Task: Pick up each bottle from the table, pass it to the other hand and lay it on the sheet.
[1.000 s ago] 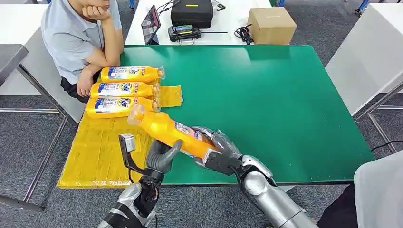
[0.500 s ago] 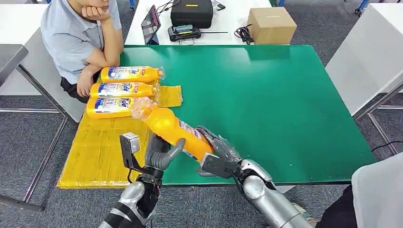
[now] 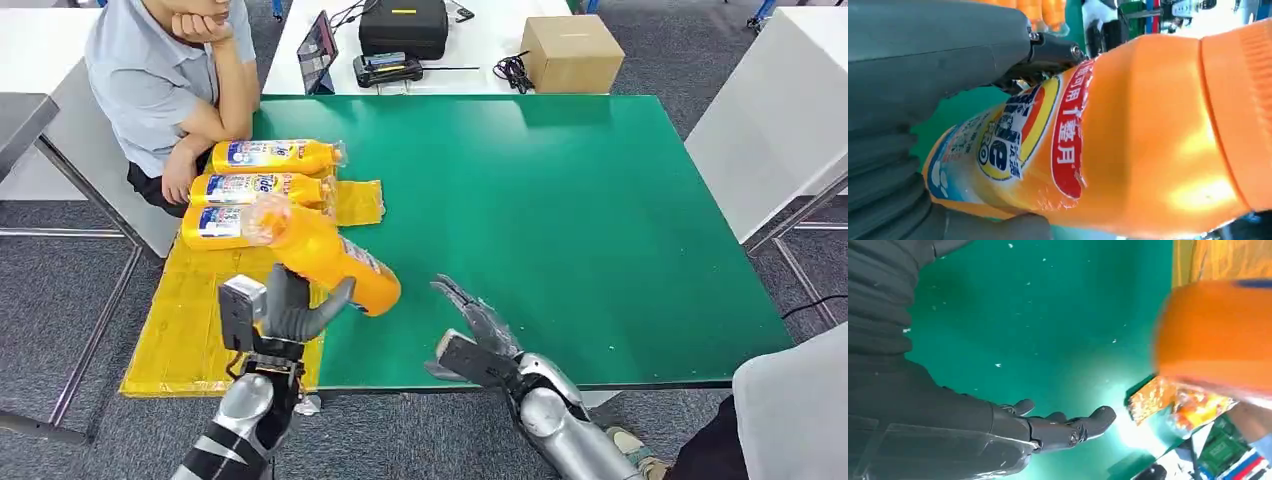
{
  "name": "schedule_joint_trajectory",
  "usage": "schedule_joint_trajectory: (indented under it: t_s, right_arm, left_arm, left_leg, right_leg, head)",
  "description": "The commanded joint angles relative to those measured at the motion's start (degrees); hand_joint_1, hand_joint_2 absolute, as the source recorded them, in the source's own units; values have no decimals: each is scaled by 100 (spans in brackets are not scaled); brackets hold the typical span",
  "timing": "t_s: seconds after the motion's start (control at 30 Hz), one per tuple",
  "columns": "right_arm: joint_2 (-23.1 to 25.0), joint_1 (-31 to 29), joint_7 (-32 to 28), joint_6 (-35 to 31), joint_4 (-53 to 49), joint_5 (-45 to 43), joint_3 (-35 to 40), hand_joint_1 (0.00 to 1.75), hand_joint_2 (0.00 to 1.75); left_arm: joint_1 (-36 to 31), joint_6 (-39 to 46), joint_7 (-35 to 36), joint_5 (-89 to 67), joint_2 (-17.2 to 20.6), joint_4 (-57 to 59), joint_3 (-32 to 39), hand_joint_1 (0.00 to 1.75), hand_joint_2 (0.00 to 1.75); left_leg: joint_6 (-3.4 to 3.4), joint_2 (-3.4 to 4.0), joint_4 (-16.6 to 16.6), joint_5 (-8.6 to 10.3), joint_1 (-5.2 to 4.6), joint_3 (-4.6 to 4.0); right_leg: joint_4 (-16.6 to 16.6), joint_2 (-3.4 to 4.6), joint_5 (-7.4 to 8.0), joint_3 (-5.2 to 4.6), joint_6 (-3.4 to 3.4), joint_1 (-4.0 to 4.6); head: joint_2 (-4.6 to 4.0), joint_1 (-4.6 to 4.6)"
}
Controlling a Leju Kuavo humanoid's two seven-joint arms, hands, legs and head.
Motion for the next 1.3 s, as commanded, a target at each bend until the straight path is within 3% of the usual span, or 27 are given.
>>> schedule_joint_trajectory:
  t_s: [0.03,0.17,0.27,0.33,0.4,0.6,0.73,0.8,0.83,0.9,0.93,0.97,1.03,1.17,1.3]
  right_arm:
    - [144,125,-14,-12,-37,1,-314,0,175]
    - [137,127,-16,-11,-38,2,-317,0,175]
    - [163,168,-27,-12,-65,12,-367,0,175]
    - [167,162,-62,30,-85,29,-351,0,175]
    - [174,145,-73,49,-66,37,-358,0,175]
    - [143,265,-124,167,-123,36,-421,0,175]
    - [135,263,-170,238,-69,11,-423,0,175]
    - [135,263,-170,238,-69,11,-423,0,175]
    - [148,203,-192,284,1,-6,-395,0,175]
    - [157,180,-192,286,24,-6,-392,0,175]
    - [165,162,-192,299,47,-15,-384,0,175]
    - [167,151,-201,308,53,-20,-374,0,175]
    - [186,126,-207,313,62,-26,-353,0,175]
    - [205,84,-212,336,81,-39,-334,0,175]
    - [227,27,-218,377,123,-55,-316,0,175]
  left_arm:
    - [44,767,-268,-742,367,-697,752,175,175]
    - [37,780,-263,-762,344,-682,736,175,175]
    - [37,1347,-516,-1342,241,-752,775,175,175]
    - [35,2265,-568,-3020,240,-706,752,175,175]
    - [127,2265,-194,-4064,152,-777,860,168,175]
    - [296,2265,676,-7430,-90,-420,1458,175,175]
    - [142,2265,1447,-8756,108,233,1286,175,175]
    - [142,2265,1447,-8756,108,233,1286,175,175]
    - [38,2265,2025,-9671,286,450,1161,175,175]
    - [8,2265,2062,-9638,332,474,1126,175,175]
    - [-136,2265,2480,-9965,486,858,962,175,175]
    - [-355,2226,3074,-9965,917,1210,335,175,175]
    - [-672,2035,3687,-9965,1134,1728,-236,175,175]
    - [-994,1738,4016,-9965,1205,2266,-649,175,175]
    - [-1206,1532,3856,-9965,1037,2753,-564,175,175]
  left_leg:
    - [-12,14,3,-10,10,15]
    - [-11,6,1,-7,6,16]
    - [-10,11,0,-8,5,17]
    - [-12,5,4,-10,8,16]
    - [-8,5,1,-5,4,8]
    - [-6,5,-2,-4,1,14]
    - [-14,3,-5,-8,6,31]
    - [-9,1,-5,-2,2,18]
    - [-12,3,-1,-7,6,23]
    - [-9,3,-5,-2,2,17]
    - [-13,3,-4,-6,6,26]
    - [-11,4,-6,-4,5,26]
    - [-15,-3,-7,-2,6,27]
    - [-13,-1,-3,-2,5,20]
    - [-18,2,7,-10,15,31]
  right_leg:
    - [0,10,-5,12,-14,11]
    - [-1,3,-5,14,-13,6]
    - [-1,7,-4,13,-12,6]
    - [1,1,-8,16,-14,9]
    - [-2,3,-3,6,-9,5]
    - [-4,3,-3,10,-8,2]
    - [-7,-2,-8,29,-17,8]
    - [-5,-3,-4,13,-11,3]
    - [-3,-2,-6,19,-15,7]
    - [-5,-1,-3,11,-10,3]
    - [-6,-1,-6,21,-15,7]
    - [-7,0,-4,20,-13,5]
    - [-5,-8,-6,23,-17,7]
    - [-3,-6,-5,15,-14,6]
    - [1,-4,-12,30,-21,15]
  head:
    - [0,0]
    - [0,0]
    - [0,0]
    - [0,2]
    - [0,2]
    - [0,2]
    - [0,2]
    - [0,2]
    - [0,0]
    - [0,0]
    - [0,2]
    - [0,0]
    - [0,2]
    - [0,-2]
    - [0,0]
